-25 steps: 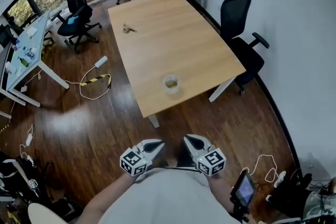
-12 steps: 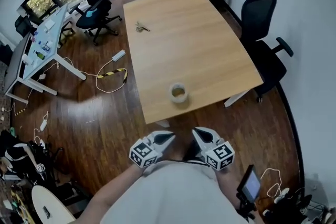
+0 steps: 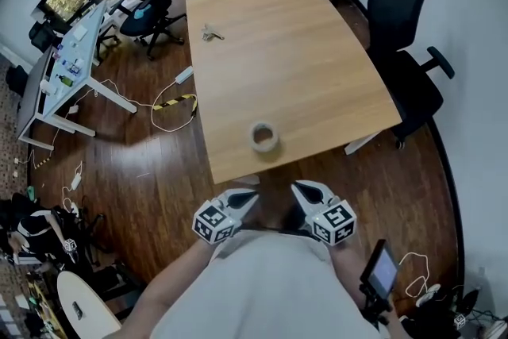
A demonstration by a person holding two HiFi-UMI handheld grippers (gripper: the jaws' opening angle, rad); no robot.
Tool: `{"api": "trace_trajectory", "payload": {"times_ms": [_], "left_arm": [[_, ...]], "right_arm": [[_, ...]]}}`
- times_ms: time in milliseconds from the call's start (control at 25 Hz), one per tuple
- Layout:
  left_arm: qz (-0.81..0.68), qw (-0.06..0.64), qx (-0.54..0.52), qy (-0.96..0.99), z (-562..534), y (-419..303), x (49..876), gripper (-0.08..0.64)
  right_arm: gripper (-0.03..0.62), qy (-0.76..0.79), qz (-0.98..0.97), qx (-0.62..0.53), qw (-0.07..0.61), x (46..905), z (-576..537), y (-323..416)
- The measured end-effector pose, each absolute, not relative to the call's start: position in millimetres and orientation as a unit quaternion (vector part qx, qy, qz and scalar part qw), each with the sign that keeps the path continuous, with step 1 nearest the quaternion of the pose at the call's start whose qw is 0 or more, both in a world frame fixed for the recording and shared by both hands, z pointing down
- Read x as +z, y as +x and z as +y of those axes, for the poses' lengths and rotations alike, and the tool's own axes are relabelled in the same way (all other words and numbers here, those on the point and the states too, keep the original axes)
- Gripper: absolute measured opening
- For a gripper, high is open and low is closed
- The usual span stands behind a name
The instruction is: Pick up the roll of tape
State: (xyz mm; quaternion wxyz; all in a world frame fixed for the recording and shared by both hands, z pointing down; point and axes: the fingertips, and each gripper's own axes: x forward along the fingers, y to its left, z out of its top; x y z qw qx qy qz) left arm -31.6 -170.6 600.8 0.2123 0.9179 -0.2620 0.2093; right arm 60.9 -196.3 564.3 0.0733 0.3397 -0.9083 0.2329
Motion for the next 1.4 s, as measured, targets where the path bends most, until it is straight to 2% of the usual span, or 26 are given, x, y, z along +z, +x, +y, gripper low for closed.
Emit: {"api": "trace_trajectory", "payload": {"times_ms": [280, 520, 720, 920, 1120, 1400], "left_arm": [[-0.274, 0.238, 0.202, 0.910, -190, -31, 614, 0.003], [-0.239, 0.224, 0.267, 0.906, -204, -40, 653, 0.003], [-0.209, 0.175, 0.359, 0.893, -227, -44, 678, 0.003], [-0.172, 0.127, 0.404, 0.889, -258, -48, 689, 0.005], [-0.145, 0.093, 0.424, 0.889, -288, -50, 693, 0.040], [-0.090, 0.056, 0.470, 0.876, -314, -43, 710, 0.141]], "right_arm": [[0.006, 0.345, -0.901, 0.250, 0.078, 579, -200, 71], [0.006, 0.375, -0.885, 0.267, 0.073, 586, -213, 75], [0.006, 0.399, -0.871, 0.276, 0.074, 589, -224, 84], [0.006, 0.423, -0.858, 0.282, 0.077, 592, -229, 80], [0.006, 0.453, -0.839, 0.293, 0.077, 598, -228, 77], [0.006, 0.494, -0.812, 0.304, 0.069, 603, -229, 85]]}}
